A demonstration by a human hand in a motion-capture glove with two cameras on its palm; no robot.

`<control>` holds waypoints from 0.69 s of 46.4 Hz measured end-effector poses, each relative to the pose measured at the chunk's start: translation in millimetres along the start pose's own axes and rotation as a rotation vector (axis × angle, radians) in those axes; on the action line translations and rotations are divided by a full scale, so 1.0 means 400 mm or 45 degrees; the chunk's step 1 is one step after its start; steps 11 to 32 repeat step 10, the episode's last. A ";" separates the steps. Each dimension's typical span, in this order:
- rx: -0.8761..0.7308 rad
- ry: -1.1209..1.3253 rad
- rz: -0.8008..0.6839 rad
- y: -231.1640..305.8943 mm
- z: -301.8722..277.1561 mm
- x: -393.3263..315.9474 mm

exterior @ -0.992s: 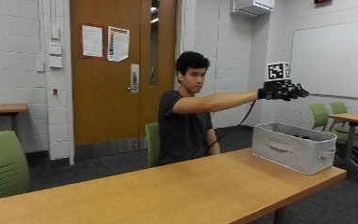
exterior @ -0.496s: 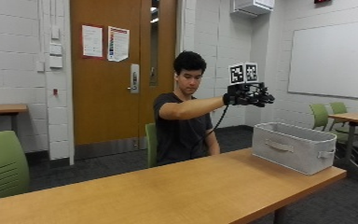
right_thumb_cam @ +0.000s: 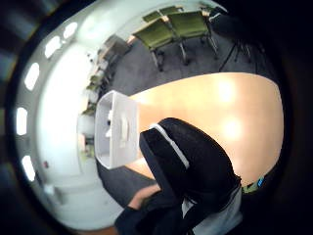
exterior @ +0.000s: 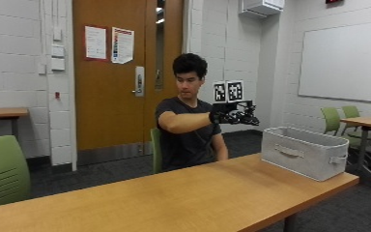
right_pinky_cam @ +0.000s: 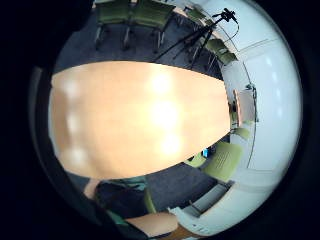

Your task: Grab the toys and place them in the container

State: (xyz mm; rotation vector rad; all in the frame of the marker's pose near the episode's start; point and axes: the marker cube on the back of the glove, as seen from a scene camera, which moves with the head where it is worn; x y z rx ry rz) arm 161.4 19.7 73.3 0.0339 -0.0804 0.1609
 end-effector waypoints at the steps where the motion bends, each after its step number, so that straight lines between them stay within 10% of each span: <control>1: 0.004 0.000 0.000 0.001 0.000 0.002; 32: 0.011 0.006 -0.001 0.000 0.000 -0.001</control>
